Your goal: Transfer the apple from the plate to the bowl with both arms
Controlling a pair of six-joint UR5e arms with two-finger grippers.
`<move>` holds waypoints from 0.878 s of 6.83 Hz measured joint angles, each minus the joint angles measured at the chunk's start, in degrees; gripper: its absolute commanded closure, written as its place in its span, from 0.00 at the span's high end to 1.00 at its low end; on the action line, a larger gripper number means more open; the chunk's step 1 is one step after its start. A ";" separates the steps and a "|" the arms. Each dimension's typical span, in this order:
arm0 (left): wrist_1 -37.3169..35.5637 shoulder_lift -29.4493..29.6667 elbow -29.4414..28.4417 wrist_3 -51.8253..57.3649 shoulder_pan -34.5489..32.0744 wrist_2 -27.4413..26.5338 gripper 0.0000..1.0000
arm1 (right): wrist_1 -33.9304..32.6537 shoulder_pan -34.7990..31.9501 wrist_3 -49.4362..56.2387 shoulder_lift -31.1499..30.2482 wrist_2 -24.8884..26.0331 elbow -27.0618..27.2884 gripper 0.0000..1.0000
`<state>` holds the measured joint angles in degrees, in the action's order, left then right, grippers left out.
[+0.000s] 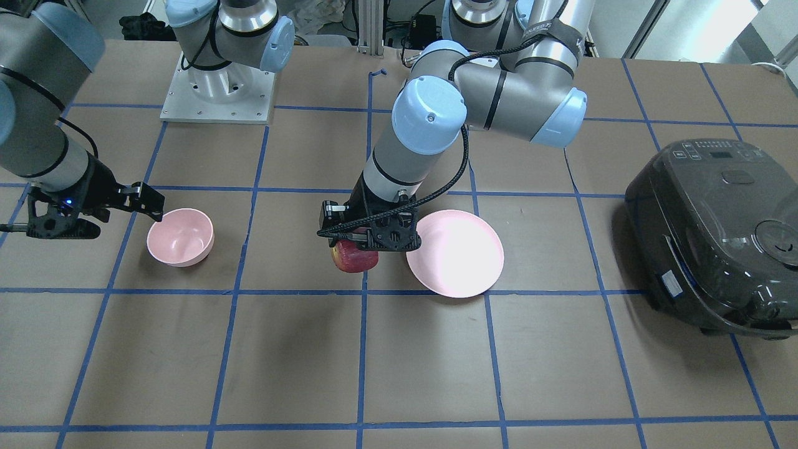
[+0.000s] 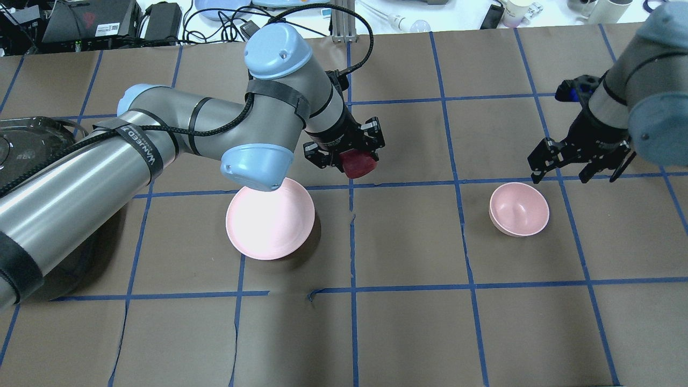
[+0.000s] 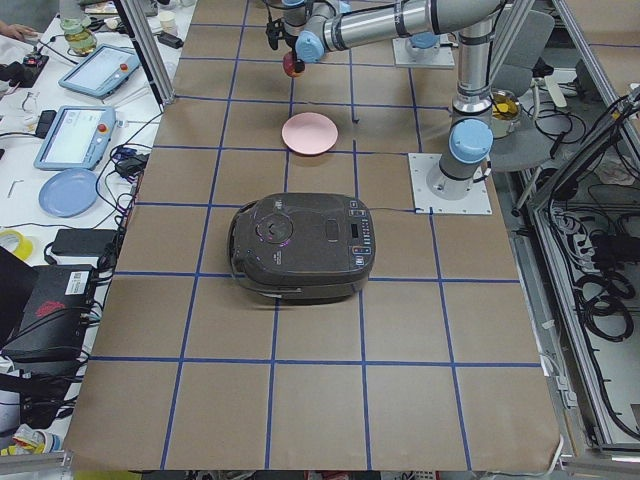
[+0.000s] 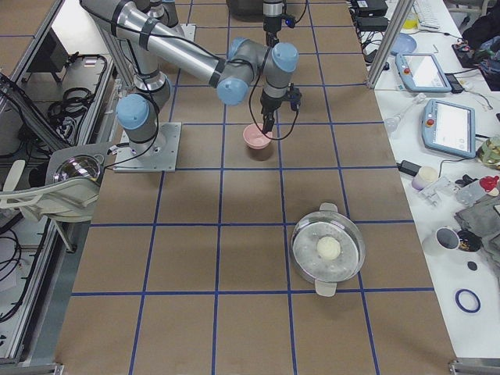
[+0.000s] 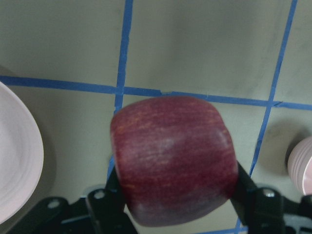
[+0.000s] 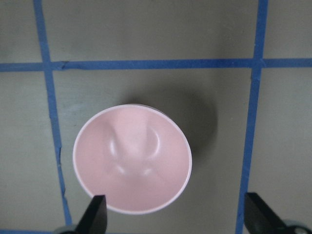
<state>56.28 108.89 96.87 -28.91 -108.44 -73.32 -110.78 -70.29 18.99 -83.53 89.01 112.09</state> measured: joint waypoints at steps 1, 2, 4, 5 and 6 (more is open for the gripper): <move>-0.34 0.28 0.03 -0.18 -0.09 0.01 0.04 | -6.97 0.75 0.24 1.20 -0.59 5.01 0.55; -0.57 0.56 0.06 -0.42 -0.20 0.02 0.04 | -11.45 1.01 0.42 2.00 -0.91 8.57 0.01; -0.94 0.79 0.03 -2.07 -0.33 0.00 0.04 | -14.98 1.10 1.61 2.43 -1.10 11.17 0.00; -1.26 0.74 -0.04 -2.23 -0.36 -0.04 0.04 | -15.77 1.12 2.26 2.50 -1.18 11.40 0.00; -1.78 0.74 -0.07 -2.28 -0.36 -0.06 0.04 | -16.21 1.09 2.75 2.52 -1.75 11.22 0.00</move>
<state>54.50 109.63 96.81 -31.19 -108.81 -73.38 -126.99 -69.21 21.74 -81.01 87.26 123.31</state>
